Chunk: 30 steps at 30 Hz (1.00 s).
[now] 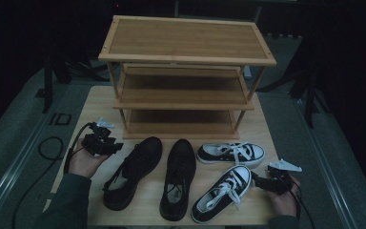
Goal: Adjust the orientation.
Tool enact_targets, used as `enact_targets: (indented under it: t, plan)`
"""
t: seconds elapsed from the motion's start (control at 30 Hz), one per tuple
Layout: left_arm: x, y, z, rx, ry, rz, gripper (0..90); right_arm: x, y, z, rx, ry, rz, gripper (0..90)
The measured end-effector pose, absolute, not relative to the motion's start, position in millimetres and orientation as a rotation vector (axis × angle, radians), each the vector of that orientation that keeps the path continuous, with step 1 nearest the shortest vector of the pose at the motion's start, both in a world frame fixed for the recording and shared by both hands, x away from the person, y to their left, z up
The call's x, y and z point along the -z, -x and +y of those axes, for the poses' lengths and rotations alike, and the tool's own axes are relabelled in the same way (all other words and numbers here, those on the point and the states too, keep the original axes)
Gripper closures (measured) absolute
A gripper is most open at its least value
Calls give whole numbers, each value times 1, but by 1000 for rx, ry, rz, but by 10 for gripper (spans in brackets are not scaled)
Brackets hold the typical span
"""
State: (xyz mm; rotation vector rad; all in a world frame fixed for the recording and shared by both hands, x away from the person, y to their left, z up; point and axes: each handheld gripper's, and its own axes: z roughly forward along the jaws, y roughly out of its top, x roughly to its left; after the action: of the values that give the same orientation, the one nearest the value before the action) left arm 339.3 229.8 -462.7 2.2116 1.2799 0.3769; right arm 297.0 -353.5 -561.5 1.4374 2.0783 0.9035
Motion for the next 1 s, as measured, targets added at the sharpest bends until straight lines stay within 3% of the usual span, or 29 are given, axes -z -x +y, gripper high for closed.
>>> enact_targets:
  t: [1.0]
  plan:
    - [440, -328, 214, -330, -2282, 1204, 603, 561, -297, -353, -905, -1435, 2081, 202]
